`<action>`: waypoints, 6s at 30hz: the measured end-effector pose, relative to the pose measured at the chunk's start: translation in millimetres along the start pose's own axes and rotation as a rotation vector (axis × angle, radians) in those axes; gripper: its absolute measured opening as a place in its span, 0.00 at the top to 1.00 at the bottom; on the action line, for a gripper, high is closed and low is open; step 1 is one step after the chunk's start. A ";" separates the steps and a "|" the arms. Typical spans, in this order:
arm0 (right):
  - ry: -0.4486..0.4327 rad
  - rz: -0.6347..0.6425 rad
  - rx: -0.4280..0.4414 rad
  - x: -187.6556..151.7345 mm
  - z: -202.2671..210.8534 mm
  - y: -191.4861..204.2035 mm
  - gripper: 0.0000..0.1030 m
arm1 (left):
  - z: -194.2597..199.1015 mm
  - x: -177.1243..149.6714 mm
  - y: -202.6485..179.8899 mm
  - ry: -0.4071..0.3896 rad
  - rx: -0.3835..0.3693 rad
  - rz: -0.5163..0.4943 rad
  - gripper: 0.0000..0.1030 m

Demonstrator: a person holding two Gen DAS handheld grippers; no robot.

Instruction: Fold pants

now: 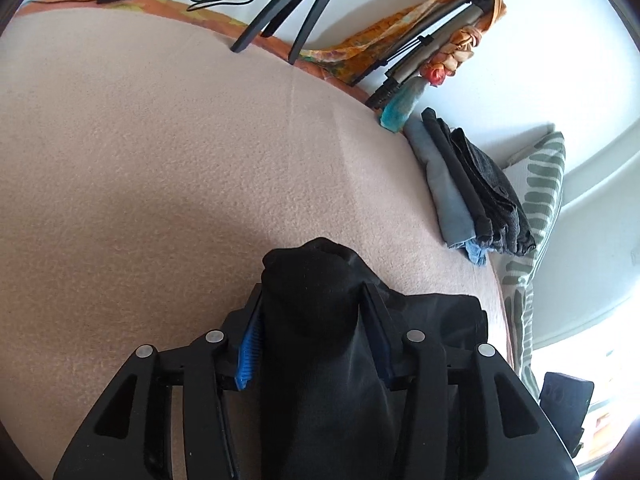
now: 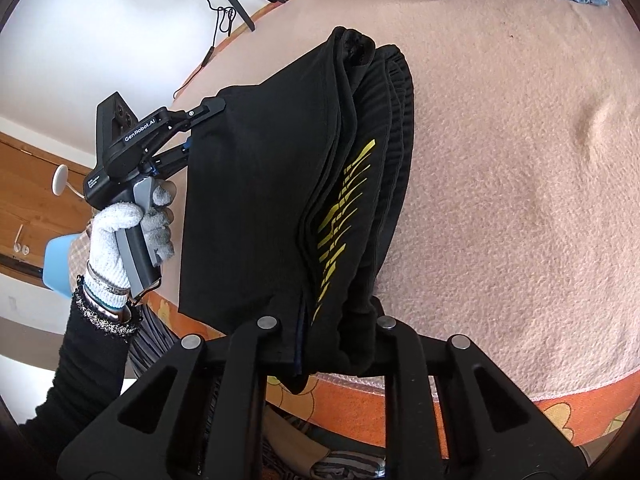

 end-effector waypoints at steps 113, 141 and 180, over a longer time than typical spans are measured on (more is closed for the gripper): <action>-0.608 0.001 -0.313 291.2 281.5 -132.8 0.27 | -75.3 185.4 -311.7 -0.163 0.048 -0.604 0.29; -0.787 0.166 -0.494 149.4 284.6 3.4 0.02 | 94.0 40.1 -288.5 -0.242 0.003 -0.678 0.21; -0.871 0.288 -0.581 87.8 209.3 30.5 0.00 | 111.5 -21.3 -211.3 -0.315 0.193 -0.665 0.11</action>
Point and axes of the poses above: each gripper's, at about its wrist camera, not at the fingertips, and z roughly against the way its jaws point, y to its left, x to its top, the point moved 10 cm from there along -z, roughly the way its jaws point, and after that the axes turned 7 degrees about -z, right-handed, at the moved point
